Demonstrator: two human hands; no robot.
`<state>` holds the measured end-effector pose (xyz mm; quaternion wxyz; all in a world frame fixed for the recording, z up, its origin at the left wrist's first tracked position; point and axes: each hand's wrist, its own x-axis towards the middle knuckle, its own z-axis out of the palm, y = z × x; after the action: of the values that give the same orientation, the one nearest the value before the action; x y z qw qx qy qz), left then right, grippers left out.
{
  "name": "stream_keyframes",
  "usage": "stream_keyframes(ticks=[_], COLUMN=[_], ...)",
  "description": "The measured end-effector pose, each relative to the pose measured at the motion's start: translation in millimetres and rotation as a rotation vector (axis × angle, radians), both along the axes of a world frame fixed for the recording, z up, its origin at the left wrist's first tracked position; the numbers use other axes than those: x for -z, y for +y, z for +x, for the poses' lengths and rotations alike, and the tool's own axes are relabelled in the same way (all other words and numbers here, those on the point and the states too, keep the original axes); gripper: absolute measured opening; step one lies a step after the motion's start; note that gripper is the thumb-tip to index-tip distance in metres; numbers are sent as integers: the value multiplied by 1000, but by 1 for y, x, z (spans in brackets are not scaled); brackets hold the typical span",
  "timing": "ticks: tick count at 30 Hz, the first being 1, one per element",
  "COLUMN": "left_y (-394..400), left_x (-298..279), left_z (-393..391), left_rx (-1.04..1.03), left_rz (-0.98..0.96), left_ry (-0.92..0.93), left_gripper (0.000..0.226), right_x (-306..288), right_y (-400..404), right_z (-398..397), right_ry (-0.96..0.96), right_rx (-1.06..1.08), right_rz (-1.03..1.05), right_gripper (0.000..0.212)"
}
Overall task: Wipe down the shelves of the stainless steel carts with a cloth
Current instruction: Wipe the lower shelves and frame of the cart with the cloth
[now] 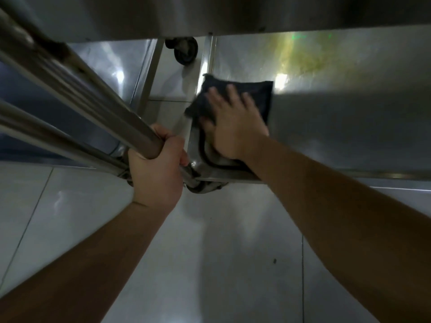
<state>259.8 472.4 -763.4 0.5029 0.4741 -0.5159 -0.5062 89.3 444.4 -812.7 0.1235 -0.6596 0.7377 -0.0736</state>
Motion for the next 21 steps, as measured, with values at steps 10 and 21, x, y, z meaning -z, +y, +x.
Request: stream_keyframes(ticks=[10,21], left_y=[1,-1], left_x=[3,-1], left_z=[-4,-1], left_rx=[-28,-5], left_rz=[5,1], left_ry=[51,-7], left_gripper=[23,23], right_x=[9,5], right_y=[52,-68], right_z=[-102,0], right_ry=[-5,-57], right_rx=[576,217], right_rz=[30,6], right_gripper=[74,77])
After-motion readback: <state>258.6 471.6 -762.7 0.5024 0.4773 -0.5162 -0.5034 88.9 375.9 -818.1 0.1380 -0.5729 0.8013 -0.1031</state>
